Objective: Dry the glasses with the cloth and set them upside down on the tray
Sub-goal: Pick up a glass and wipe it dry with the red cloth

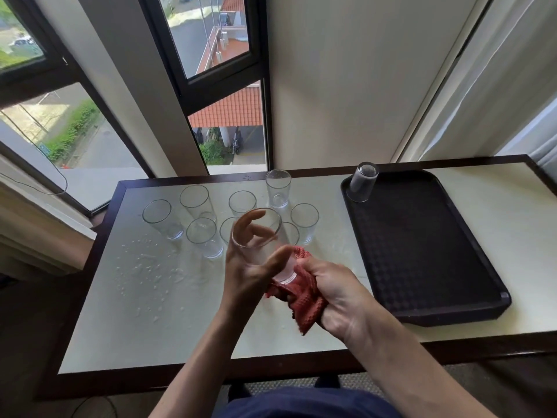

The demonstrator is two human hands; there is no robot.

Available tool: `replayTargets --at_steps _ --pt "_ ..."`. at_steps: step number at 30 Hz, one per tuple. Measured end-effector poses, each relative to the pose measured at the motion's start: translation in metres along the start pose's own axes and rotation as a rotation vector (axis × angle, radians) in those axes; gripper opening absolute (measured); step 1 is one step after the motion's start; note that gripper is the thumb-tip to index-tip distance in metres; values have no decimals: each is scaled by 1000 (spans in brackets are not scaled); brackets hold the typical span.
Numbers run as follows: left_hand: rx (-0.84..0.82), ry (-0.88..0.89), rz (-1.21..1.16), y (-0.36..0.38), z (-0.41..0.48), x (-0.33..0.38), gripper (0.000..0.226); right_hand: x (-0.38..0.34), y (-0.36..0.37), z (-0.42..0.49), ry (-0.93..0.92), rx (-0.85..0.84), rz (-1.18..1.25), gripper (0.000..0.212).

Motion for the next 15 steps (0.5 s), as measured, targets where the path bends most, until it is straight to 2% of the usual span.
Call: replayTargets --at_steps 4,7,11,13,15 --pt "-22 -34 8 -4 -3 1 81 -2 -13 -3 -72 77 -251 22" --pt "-4 -82 -20 -9 -8 -1 79 1 -18 -4 -81 97 -279 21" --pt "132 -190 -105 -35 -23 -17 68 -2 -26 -2 -171 110 -231 16" --pt "190 -266 -149 -53 -33 -31 67 -8 -38 0 -307 169 -440 18" --pt "230 -341 -172 -70 -44 -45 71 -18 -48 -1 -541 265 -901 16"
Point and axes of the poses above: each hand's wrist, its own z-axis towards the middle knuckle, its own y-axis out of the palm, x = y × z, the point moved 8 cm from there along z, towards the middle knuckle, and after that the axes turned 5 degrees about z, right-handed, at the moved point
